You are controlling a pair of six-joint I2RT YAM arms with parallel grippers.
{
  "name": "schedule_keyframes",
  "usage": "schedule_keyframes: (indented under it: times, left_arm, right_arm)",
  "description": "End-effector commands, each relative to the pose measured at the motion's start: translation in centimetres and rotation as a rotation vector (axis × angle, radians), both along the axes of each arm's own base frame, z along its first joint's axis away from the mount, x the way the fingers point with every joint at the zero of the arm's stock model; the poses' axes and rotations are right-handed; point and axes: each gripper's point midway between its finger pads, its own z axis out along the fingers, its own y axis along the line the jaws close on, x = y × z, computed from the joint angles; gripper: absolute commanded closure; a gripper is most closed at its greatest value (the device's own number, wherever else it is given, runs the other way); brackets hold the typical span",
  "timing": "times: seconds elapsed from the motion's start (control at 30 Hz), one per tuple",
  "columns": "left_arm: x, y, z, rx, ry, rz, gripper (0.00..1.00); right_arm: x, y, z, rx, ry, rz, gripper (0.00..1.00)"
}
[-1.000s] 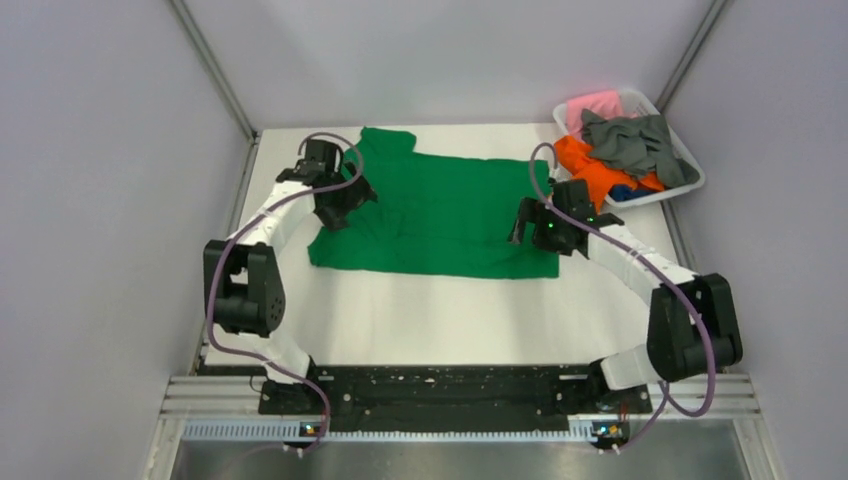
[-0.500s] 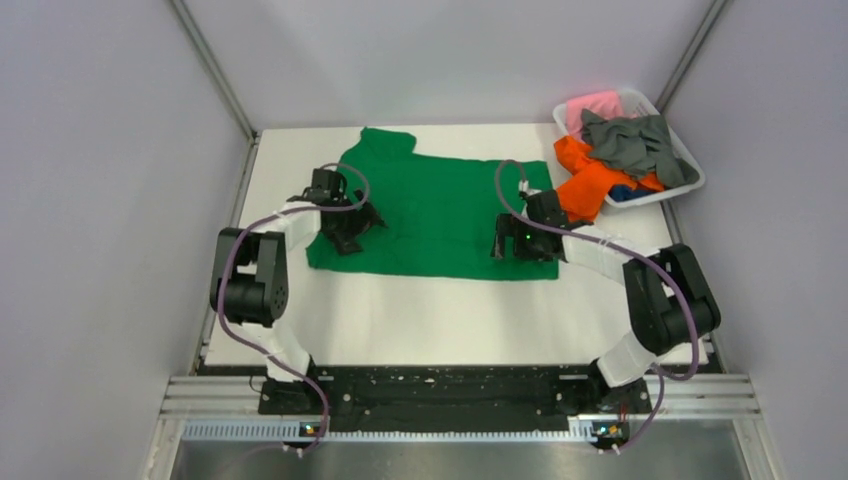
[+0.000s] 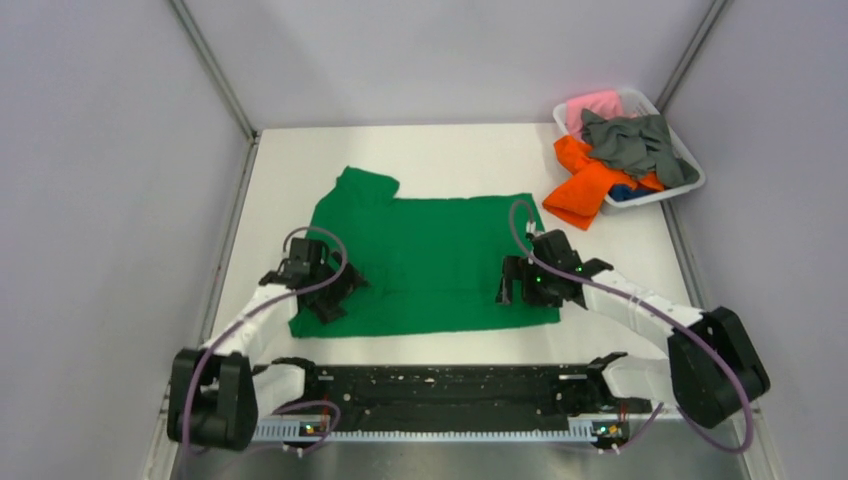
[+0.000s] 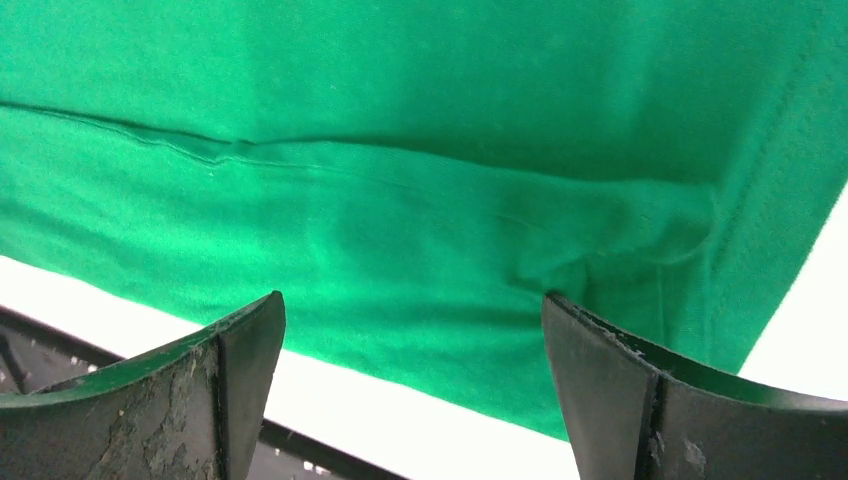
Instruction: Fold and stack the t-shirts
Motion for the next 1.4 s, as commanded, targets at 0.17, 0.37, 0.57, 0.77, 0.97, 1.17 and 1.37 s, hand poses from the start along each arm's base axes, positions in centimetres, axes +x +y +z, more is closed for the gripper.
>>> schedule_keyframes:
  times: [0.17, 0.37, 0.57, 0.77, 0.97, 1.17, 1.37]
  left_arm:
    - [-8.5, 2.0, -2.5, 0.056, 0.19, 0.103, 0.01]
    - [-9.8, 2.6, -2.6, 0.082, 0.205, 0.125, 0.01]
    - [-7.4, 2.4, -0.3, 0.071, 0.106, 0.117, 0.01]
    - [-2.0, 2.8, 5.6, 0.131, -0.054, 0.069, 0.01]
    - [6.9, 4.3, 10.8, 0.256, -0.218, 0.089, 0.01]
    - [16.9, 6.6, 11.2, 0.399, -0.139, 0.055, 0.01]
    - [27.2, 8.1, 11.0, 0.532, -0.079, -0.069, 0.04]
  right_arm:
    - [-6.2, 0.0, -0.2, 0.099, 0.17, -0.019, 0.01]
    - [-7.1, -0.4, -0.1, 0.097, 0.19, -0.038, 0.01]
    - [-4.9, -0.3, 2.2, 0.084, 0.101, -0.04, 0.01]
    - [0.5, 0.6, 8.5, 0.091, -0.135, -0.054, 0.01]
    - [8.4, -1.3, 12.8, -0.014, -0.405, -0.254, 0.01]
    - [12.8, -0.8, 12.2, -0.093, -0.384, -0.253, 0.01]
    - [12.8, -1.0, 8.4, -0.15, -0.306, -0.212, 0.01]
